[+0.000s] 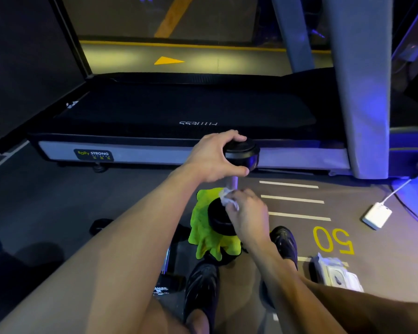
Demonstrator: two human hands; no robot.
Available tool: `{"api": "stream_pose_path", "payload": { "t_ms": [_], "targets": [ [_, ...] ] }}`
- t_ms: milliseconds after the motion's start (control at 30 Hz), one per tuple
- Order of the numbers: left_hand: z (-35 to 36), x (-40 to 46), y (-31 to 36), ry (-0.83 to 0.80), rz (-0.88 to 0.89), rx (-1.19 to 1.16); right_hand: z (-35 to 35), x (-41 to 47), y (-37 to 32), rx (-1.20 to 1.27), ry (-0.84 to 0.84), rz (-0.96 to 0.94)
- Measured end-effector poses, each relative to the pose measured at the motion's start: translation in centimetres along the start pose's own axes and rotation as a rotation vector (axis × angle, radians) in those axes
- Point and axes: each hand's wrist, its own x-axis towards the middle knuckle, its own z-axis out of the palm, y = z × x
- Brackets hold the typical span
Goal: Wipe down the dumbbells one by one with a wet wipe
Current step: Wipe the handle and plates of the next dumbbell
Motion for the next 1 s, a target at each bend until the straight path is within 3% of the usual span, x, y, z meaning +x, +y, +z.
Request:
{"api": "stream_pose_path", "payload": {
  "t_ms": [100,267,400,467,567,633,767,867,933,1000],
  "targets": [
    [-0.1,-0.1,0.1,-0.009,0.012,0.014,-0.6,1.0,-0.1,0.136,0.171,0.005],
    [-0.2,-0.1,-0.5,-0.008,-0.007,-0.023,0.0,-0.4,1.8,-0.017,-0.002,0.047],
    [-0.2,0.2,-0.8,0.007,-0.012,-0.044,-0.6,1.6,0.1,0.111,0.107,0.039],
    [-0.3,0.2,-1.0,0.012,-0.015,-0.053,-0.5,1.6,-0.1,0.106,0.058,0.028],
    [-0.3,0.2,-1.2,0.007,-0.021,-0.087,0.5,1.0,1.2,-0.070,-0.067,0.148],
    [-0.2,0.3,-1.2,0.011,-0.022,-0.089,0.1,1.4,2.0,-0.092,-0.052,0.265],
    [-0.3,0.5,-1.2,0.006,-0.020,-0.085,-1.5,2.8,1.9,0.111,0.026,0.413],
    [-0.2,0.6,-1.1,0.004,-0.038,-0.099,-1.5,2.9,1.2,0.138,-0.246,0.417],
    [-0.1,0.7,-0.9,0.001,-0.044,-0.107,-0.9,2.7,0.6,0.321,-0.404,0.486],
    [0.0,0.8,-0.9,-0.007,-0.041,-0.104,-0.4,2.8,0.7,0.587,-0.381,0.607]
  ]
}}
